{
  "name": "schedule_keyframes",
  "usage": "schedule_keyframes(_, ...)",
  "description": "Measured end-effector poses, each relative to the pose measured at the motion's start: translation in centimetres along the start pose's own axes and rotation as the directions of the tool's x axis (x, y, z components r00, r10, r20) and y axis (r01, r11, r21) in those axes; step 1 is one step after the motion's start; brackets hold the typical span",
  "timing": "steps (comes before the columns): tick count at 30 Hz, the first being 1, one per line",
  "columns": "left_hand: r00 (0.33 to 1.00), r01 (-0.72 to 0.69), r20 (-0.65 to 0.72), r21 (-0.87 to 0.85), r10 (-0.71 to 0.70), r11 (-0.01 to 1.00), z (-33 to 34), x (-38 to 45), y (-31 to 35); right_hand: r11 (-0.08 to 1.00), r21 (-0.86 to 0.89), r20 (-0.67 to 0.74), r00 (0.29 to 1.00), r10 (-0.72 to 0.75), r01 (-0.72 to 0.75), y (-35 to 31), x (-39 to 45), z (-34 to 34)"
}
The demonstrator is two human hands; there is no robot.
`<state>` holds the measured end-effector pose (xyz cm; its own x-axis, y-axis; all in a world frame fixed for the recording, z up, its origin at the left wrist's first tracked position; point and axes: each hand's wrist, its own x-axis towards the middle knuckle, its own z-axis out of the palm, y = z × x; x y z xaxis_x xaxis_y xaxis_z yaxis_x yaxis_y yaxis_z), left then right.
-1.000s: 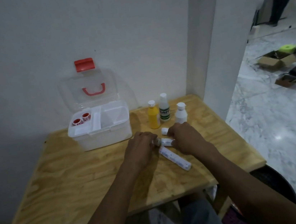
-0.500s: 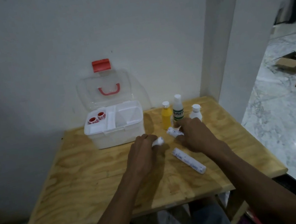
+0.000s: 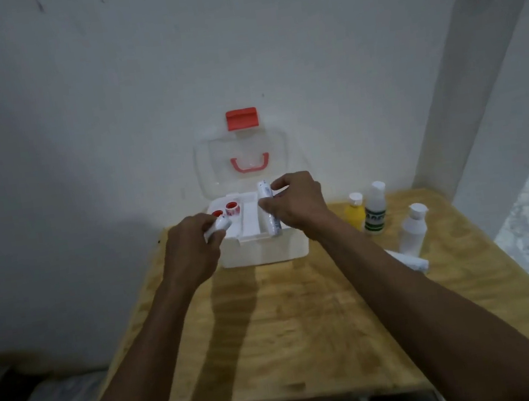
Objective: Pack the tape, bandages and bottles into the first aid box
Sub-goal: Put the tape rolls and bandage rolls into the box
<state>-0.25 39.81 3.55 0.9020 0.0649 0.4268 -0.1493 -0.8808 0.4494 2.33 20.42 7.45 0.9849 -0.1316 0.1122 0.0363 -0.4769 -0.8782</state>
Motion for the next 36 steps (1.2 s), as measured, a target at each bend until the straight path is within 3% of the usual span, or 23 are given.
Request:
schedule_keyframes(5,0.997,0.007,0.07,0.045,-0.01,0.999,0.5,2.4,-0.9,0.999,0.02,-0.008,0.999,0.035,-0.035,-1.6,2.7,3.0)
schedule_keyframes(12,0.981,-0.013,0.194,0.168,-0.02,0.986,1.8,4.1,-0.7,0.988,-0.116,0.023,0.994,0.105,-0.102,-0.6,5.5,7.1)
schedule_keyframes(17,0.968,-0.014,0.245,0.242,-0.047,0.97,2.1,4.7,-0.4,0.975,-0.214,0.023,0.997,0.068,-0.061,-0.3,6.1,7.9)
schedule_keyframes(28,0.975,0.032,0.215,0.144,-0.063,0.989,2.6,4.5,-0.3,0.959,-0.285,0.037,0.999,0.02,-0.009,0.3,6.3,8.0)
schedule_keyframes(36,0.982,0.003,0.186,0.113,-0.024,0.994,1.9,3.8,-0.4,0.98,-0.199,0.012,1.0,0.004,-0.002,-0.3,4.5,5.2)
